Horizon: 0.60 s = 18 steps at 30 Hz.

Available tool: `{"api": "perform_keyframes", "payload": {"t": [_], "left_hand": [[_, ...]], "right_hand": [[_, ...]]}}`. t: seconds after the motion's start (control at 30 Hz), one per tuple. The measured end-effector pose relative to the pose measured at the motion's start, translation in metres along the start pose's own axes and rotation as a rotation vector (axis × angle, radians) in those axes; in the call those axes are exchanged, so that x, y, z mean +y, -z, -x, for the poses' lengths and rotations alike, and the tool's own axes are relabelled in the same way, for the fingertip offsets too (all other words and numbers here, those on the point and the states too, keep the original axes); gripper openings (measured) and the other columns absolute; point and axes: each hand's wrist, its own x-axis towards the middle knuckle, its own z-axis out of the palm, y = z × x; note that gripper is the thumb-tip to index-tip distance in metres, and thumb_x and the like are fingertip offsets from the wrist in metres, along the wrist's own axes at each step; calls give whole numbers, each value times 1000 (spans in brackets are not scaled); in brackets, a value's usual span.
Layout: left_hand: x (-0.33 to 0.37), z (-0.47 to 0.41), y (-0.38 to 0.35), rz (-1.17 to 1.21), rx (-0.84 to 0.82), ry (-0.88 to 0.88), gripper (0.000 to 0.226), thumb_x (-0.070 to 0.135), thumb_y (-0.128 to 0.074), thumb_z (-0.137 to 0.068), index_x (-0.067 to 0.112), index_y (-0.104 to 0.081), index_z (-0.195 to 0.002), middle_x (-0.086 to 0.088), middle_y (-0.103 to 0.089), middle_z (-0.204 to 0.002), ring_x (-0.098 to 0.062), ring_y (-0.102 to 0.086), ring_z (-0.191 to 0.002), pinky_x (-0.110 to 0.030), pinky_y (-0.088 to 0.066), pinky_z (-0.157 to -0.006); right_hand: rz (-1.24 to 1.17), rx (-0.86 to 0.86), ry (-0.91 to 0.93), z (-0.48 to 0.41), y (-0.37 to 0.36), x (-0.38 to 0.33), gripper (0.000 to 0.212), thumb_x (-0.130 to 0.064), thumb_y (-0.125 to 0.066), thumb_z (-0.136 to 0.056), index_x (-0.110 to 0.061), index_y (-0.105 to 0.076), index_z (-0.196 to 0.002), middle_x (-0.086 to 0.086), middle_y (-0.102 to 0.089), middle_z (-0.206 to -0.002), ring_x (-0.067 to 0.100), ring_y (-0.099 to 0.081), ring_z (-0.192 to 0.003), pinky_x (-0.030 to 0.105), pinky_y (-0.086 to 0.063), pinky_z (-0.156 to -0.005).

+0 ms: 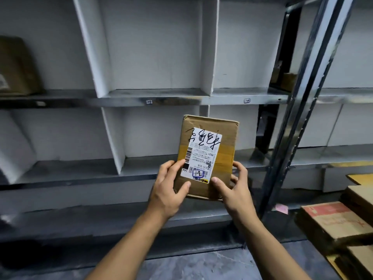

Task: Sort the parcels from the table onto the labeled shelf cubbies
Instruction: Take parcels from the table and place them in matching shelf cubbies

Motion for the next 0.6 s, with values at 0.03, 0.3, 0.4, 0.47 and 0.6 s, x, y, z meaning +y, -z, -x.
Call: {"api": "perform_keyframes", "payload": {"t": [0.03,0.3,0.4,0.47,0.6], "left_hand": [[-6,1,13,-7,10,3,61,37,-63,-82,31,-47,-140,2,-42,-138,-6,-47,-115,2,-26,-92],[-68,27,126,-42,56,28,58,42,-58,-85,38,-42,-140,7,-38,-146,-13,-49,-125,-37,-48,-102],[-97,40,176,-77,105,50,57,41,-58,-86,34,-43,-141,10,-39,-144,-8,-47,-125,-26,-46,-100],[-116,49,211,-112,126,73,56,40,-59,-86,31,-45,-140,11,-42,-141,-6,-47,-123,-21,-43,-98],[-154,68,276,-211,128,132,54,39,-60,-88,28,-47,-140,10,-45,-136,-7,-48,-120,-19,-37,-97]], "right_hand": [[-11,-10,5,0,-15,-2,68,-33,-78,-85,-56,-32,-130,-16,-59,-115,6,-63,-106,46,-58,-93],[-143,-106,-9,21,-138,-14,62,-31,-78,-86,-69,-38,-114,-10,-61,-120,12,-65,-108,47,-59,-90],[-184,-155,-32,36,-191,-15,61,-35,-80,-83,-69,-40,-114,-8,-60,-122,16,-64,-112,47,-60,-88],[-203,-181,-48,45,-226,-17,61,-41,-80,-77,-70,-40,-113,-6,-59,-125,18,-63,-114,50,-60,-88],[-211,-212,-25,59,-291,-18,61,-37,-78,-84,-72,-38,-113,-9,-58,-124,18,-62,-115,45,-60,-87]]}}
